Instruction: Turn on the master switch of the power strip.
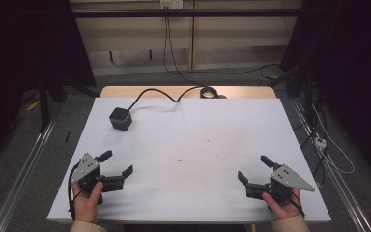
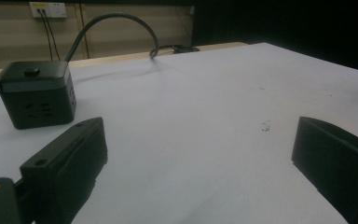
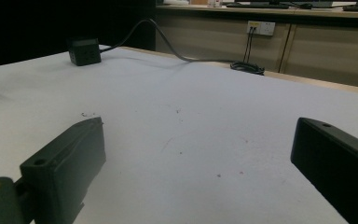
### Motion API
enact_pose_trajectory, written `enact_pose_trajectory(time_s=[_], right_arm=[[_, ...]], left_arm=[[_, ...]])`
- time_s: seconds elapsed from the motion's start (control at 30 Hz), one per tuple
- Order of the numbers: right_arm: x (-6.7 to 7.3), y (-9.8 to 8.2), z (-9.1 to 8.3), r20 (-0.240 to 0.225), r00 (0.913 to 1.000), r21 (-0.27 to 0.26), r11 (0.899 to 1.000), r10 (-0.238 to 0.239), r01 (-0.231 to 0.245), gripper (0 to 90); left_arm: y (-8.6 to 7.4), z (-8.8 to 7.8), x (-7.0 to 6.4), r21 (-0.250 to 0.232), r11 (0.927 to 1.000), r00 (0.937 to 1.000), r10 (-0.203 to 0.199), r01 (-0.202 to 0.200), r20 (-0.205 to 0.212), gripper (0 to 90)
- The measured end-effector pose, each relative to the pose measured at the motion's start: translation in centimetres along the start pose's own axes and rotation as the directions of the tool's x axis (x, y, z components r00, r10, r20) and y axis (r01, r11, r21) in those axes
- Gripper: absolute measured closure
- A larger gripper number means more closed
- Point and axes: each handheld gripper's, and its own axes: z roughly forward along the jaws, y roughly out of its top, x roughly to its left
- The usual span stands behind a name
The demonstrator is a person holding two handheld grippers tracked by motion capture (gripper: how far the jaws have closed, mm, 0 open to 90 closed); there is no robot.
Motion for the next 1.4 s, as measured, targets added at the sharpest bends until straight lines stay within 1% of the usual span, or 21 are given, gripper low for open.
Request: enact_pose_trajectory(time_s=[0.17, 0.27, 0.37, 0.43, 0.63, 0.83, 1.0, 1.1, 1.23, 1.3, 1.4], right_arm=[[0.1, 0.1, 0.0, -0.003, 1.0000, -0.004, 1.000, -0.003, 0.003, 2.6], [0.1, 0.1, 0.1, -0.005, 1.0000, -0.006, 1.000, -0.007, 0.006, 2.6], [0.1, 0.1, 0.1, -0.008, 0.9999, -0.008, 1.000, -0.014, 0.014, 2.6], [0.1, 0.1, 0.1, -0.007, 0.9999, -0.010, 1.000, -0.010, 0.010, 2.6], [-0.1, 0.1, 0.0, -0.002, 1.0000, -0.021, 1.000, -0.007, 0.007, 2.7], [-0.2, 0.1, -0.1, 0.001, 1.0000, -0.025, 1.000, -0.007, 0.007, 2.9], [-0.3, 0.1, -0.2, -0.001, 1.0000, -0.027, 1.000, -0.007, 0.007, 2.9], [-0.4, 0.1, -0.3, -0.002, 1.0000, -0.030, 1.000, -0.003, 0.003, 2.9], [-0.4, 0.1, -0.1, -0.003, 1.0000, -0.035, 0.999, 0.004, -0.004, 3.0], [-0.3, 0.2, 0.0, -0.008, 1.0000, -0.034, 0.999, -0.002, 0.002, 3.0], [-0.1, 0.1, 0.1, -0.012, 0.9998, -0.028, 1.000, -0.013, 0.013, 3.1]], left_arm=[[0.0, 0.0, 0.0, -0.001, 1.0000, 1.0000, -0.004, 0.004, 0.001, 3.0], [0.0, 0.0, 0.2, -0.007, 0.9999, 0.9999, -0.016, 0.016, -0.004, 2.8], [0.1, 0.1, 0.3, -0.006, 0.9998, 0.9998, -0.021, 0.020, -0.006, 2.7], [0.2, 0.2, 0.3, -0.004, 0.9997, 0.9997, -0.023, 0.023, -0.005, 2.6], [0.8, 1.0, 0.3, -0.010, 0.9994, 0.9993, -0.034, 0.034, -0.013, 2.5], [1.2, 1.5, 0.4, -0.025, 0.9980, 0.9983, -0.057, 0.057, -0.009, 2.6], [1.4, 1.8, 0.6, -0.027, 0.9968, 0.9971, -0.076, 0.075, -0.009, 2.9], [1.6, 1.9, 0.8, -0.036, 0.9945, 0.9950, -0.099, 0.098, -0.014, 3.2], [1.8, 2.1, 1.0, -0.044, 0.9935, 0.9941, -0.106, 0.105, -0.024, 3.3], [1.8, 2.0, 1.1, -0.048, 0.9928, 0.9936, -0.111, 0.110, -0.021, 3.3], [1.9, 1.9, 1.1, -0.044, 0.9939, 0.9944, -0.102, 0.101, -0.026, 3.4]])
